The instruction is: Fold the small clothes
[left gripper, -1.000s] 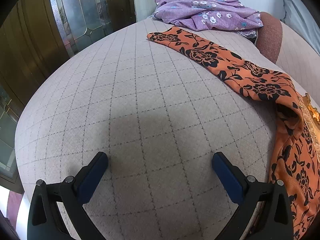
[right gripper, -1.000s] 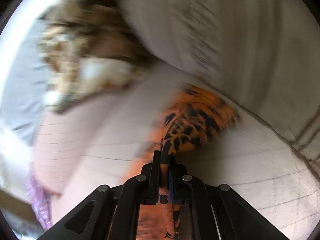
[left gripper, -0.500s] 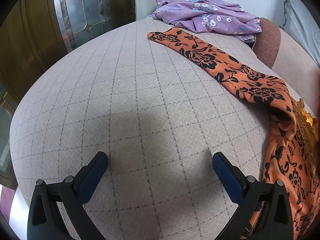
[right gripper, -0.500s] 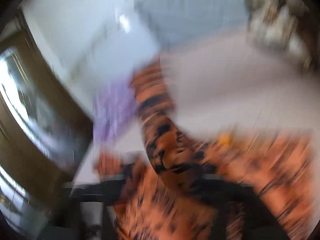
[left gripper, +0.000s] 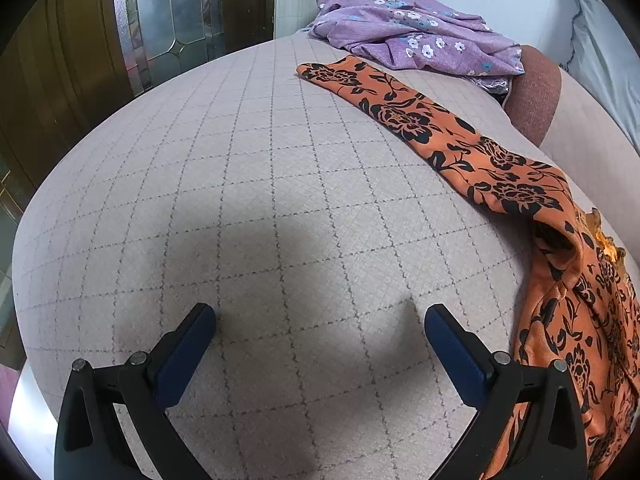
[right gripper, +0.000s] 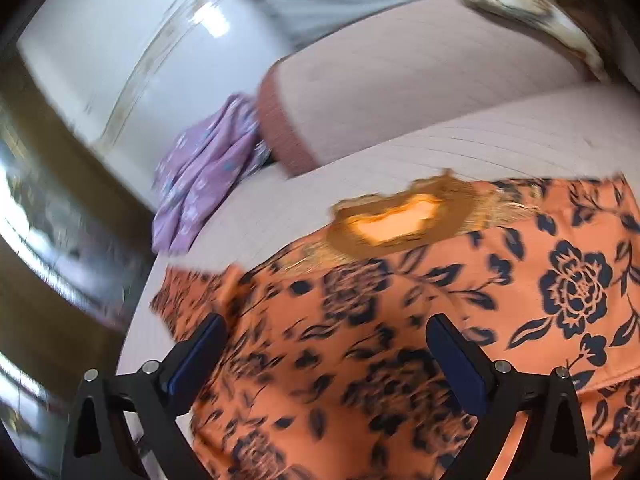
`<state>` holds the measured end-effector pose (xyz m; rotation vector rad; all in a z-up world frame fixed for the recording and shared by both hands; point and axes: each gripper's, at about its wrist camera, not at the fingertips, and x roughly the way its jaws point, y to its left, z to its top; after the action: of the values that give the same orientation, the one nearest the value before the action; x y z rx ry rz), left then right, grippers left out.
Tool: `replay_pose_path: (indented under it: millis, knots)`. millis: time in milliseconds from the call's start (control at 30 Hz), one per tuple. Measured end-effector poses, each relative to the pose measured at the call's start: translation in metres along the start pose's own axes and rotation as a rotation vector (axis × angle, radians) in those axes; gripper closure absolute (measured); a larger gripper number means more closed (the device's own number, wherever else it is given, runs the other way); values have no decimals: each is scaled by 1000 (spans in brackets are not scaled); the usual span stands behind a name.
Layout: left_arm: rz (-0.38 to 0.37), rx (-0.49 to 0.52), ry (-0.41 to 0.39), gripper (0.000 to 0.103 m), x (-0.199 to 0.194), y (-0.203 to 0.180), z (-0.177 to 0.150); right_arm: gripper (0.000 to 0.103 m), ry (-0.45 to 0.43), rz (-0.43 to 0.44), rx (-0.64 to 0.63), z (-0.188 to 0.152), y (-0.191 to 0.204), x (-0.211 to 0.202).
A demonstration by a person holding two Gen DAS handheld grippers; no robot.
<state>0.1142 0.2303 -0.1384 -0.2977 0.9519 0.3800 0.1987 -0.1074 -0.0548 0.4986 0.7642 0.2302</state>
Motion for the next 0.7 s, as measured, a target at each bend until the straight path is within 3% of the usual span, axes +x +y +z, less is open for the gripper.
replay_pose_path:
  millis: [33, 67, 133, 167, 233, 300, 367, 500, 567, 633, 700]
  knots:
    - [7, 8, 0, 0, 0, -1, 0, 1, 54, -56, 0, -2, -11, 20]
    - [12, 17, -1, 0, 0, -2, -1, 4, 207, -129, 28, -12, -29, 46]
    - [7, 30, -13, 0, -5, -4, -1, 6, 114, -91, -25, -14, -27, 31]
    - [-10, 27, -30, 0, -9, -5, 0, 6, 84, -21, -14, -9, -21, 16]
    - [-44, 69, -107, 0, -31, -17, 2, 7, 32, 22, -10, -5, -21, -6]
    - [-61, 210, -227, 0, -62, -46, -2, 7, -43, -29, -18, -4, -34, -33]
    - [-93, 326, -276, 0, -78, -74, -4, 7, -94, -92, 12, 0, -66, -57]
    - [-279, 477, -254, 0, -87, -149, 1, 9, -129, -242, 134, 24, -153, -90]
    - [-354, 524, -226, 0, -82, -182, 3, 21, -95, -250, 222, 35, -193, -87]
    - [-391, 569, -177, 0, -68, -216, 4, 40, -33, -217, 282, 45, -223, -71]
    - [-384, 604, -121, 0, -46, -246, 3, 40, 19, -170, 274, 54, -229, -52]
